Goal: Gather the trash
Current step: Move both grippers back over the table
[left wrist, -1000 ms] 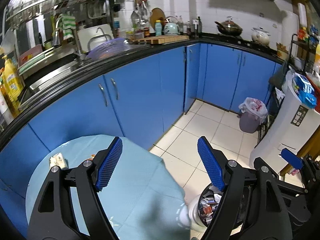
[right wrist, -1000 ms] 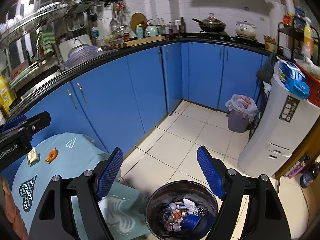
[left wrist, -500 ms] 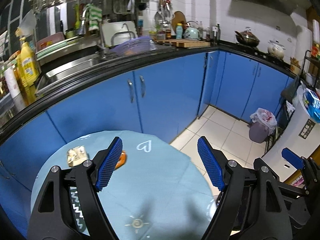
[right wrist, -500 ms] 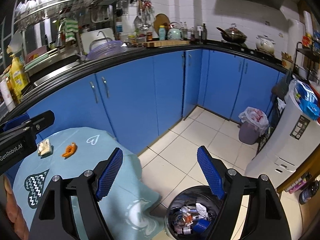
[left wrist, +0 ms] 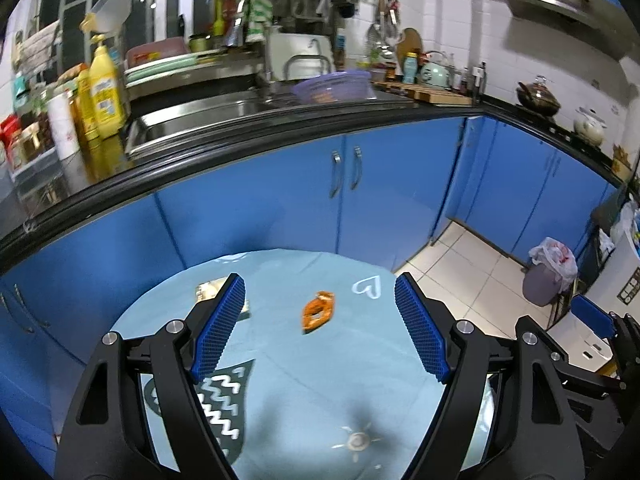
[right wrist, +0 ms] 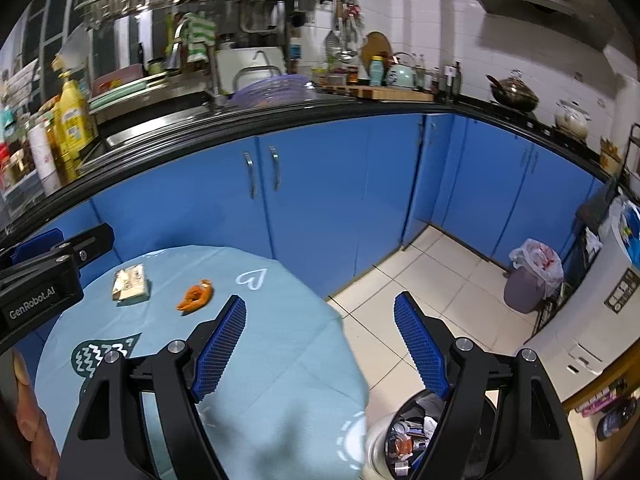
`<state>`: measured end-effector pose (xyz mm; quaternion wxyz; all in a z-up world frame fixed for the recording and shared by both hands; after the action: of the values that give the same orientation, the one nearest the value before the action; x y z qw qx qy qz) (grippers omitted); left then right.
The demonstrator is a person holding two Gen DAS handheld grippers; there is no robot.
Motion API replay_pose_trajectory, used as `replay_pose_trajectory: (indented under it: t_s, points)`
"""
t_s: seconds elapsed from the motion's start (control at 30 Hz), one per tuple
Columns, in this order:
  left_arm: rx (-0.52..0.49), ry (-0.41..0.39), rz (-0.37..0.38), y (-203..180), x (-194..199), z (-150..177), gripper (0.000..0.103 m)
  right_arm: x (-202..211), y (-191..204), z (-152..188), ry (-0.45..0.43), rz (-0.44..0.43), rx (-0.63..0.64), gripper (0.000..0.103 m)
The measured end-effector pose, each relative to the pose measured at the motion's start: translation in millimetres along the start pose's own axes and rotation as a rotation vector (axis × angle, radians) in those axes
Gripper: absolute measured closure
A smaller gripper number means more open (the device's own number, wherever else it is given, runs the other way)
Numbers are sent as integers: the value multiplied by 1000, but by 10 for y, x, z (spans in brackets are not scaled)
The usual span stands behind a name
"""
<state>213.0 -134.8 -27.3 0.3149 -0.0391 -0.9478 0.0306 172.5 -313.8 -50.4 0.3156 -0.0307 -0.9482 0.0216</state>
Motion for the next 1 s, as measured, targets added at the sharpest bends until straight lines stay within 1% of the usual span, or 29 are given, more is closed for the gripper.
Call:
replay_pose_trajectory:
  t_s: [0.47, 0.7, 1.0]
  points:
    - [80, 17, -59, 692, -82, 78, 26, -92, 633, -114, 9, -56, 72, 28]
    - [116, 43, -83, 1002, -226, 150, 26, -208, 920, -143, 23, -77, 106, 28]
    - [148, 88, -100, 1293, -519, 258, 26, -496, 1222, -128, 68, -97, 134, 28]
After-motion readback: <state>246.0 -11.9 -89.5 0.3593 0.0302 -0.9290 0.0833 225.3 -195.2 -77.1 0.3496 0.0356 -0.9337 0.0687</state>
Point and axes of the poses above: each gripper's, at about its wrist camera, not at the fingertips, and x roughly against the way its jaws point, y to its left, z to its underside, the point moved 6 cm from there along -x, roughly the way its jaws point, and after that the axes turned 4 degrees about x, right-handed, at the moved point
